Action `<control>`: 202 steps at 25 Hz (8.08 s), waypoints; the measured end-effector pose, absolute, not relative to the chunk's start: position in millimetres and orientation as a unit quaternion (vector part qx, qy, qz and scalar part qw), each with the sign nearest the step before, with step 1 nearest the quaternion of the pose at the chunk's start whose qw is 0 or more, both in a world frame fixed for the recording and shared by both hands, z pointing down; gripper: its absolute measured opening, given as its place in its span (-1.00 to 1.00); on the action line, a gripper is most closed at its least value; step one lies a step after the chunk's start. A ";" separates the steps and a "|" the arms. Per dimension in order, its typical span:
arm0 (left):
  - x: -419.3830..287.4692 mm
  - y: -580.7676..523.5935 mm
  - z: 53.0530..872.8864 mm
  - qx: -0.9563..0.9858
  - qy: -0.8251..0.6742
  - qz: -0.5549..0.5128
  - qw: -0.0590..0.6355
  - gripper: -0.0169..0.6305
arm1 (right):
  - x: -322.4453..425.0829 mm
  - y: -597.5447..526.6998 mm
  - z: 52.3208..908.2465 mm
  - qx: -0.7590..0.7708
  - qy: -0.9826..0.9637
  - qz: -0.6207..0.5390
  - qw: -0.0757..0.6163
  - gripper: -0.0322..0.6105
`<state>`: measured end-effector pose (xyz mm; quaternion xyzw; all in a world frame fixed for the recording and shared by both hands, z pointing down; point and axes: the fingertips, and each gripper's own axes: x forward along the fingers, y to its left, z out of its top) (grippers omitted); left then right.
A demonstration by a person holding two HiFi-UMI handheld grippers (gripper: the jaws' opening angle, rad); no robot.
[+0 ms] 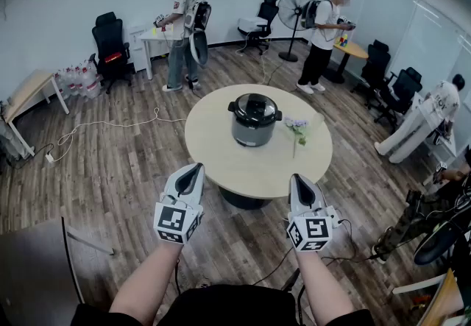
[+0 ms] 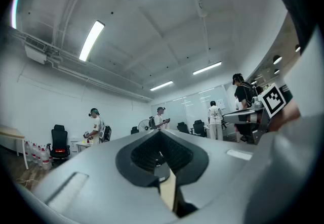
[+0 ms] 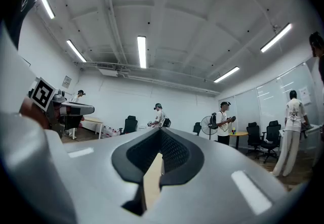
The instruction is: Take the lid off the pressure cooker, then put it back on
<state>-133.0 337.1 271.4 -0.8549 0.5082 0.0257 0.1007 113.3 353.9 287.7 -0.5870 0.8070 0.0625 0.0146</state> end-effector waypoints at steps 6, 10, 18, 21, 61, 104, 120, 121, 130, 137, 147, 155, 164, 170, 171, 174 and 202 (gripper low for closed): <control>-131.2 338.2 272.9 -0.855 0.509 0.025 0.099 -0.95 | 113.8 353.2 287.9 -0.589 0.806 0.064 0.009 -0.88; -128.6 338.5 272.2 -0.854 0.510 0.026 0.097 -0.95 | 117.1 353.3 285.7 -0.586 0.807 0.063 0.015 -0.88; -124.6 340.6 280.3 -0.848 0.521 0.026 0.092 -0.95 | 119.7 354.9 295.9 -0.533 0.845 0.042 0.029 -0.87; -107.3 342.6 287.4 -0.864 0.494 0.026 0.096 -0.94 | 119.2 353.6 305.3 -0.496 0.868 -0.003 0.035 0.91; -8.1 -76.8 548.2 -0.910 0.394 -0.114 -0.061 0.87 | 150.7 -63.4 404.6 -0.495 0.860 -0.053 -0.111 0.89; 39.4 -197.3 654.1 -0.877 0.433 -0.161 -0.130 0.88 | 47.3 -278.4 524.0 -0.052 0.819 -0.052 -0.569 0.02; 38.5 -196.8 656.0 -0.872 0.437 -0.172 -0.139 0.88 | 44.6 -282.8 525.3 -0.107 0.802 -0.093 -0.580 -0.01; 38.5 -196.9 656.4 -0.872 0.437 -0.172 -0.139 0.88 | 44.7 -283.5 525.7 -0.114 0.800 -0.100 -0.581 -0.01; 39.6 -196.5 655.7 -0.872 0.437 -0.172 -0.140 0.88 | 48.0 -291.2 525.7 -0.195 0.781 -0.165 -0.570 -0.01; 40.6 -196.0 656.6 -0.871 0.439 -0.171 -0.139 0.88 | 53.7 -299.9 525.8 -0.302 0.749 -0.236 -0.541 0.00; 41.2 -196.4 656.9 -0.871 0.437 -0.174 -0.142 0.88 | 55.8 -299.9 525.7 -0.302 0.756 -0.228 -0.535 0.00; 40.1 -196.3 656.8 -0.871 0.437 -0.173 -0.140 0.88 | 54.9 -299.3 524.8 -0.297 0.758 -0.225 -0.535 0.00; 39.0 -197.2 655.5 -0.873 0.433 -0.174 -0.141 0.88 | 60.3 -301.4 512.7 -0.294 0.746 -0.251 -0.543 -0.01; 40.4 -195.4 657.8 -0.872 0.434 -0.175 -0.141 0.88 | 70.4 -305.3 489.0 -0.294 0.747 -0.239 -0.547 -0.01; 40.0 -195.3 657.6 -0.872 0.434 -0.175 -0.141 0.88 | 73.8 -307.2 483.8 -0.296 0.748 -0.237 -0.545 -0.01; 37.8 -193.1 660.0 -0.873 0.434 -0.175 -0.139 0.88 | 90.2 -310.1 467.3 -0.307 0.752 -0.243 -0.531 -0.01; 36.7 -197.1 648.9 -0.872 0.432 -0.181 -0.139 0.88 | 270.7 -107.5 530.3 -0.333 0.701 -0.306 -0.552 -0.01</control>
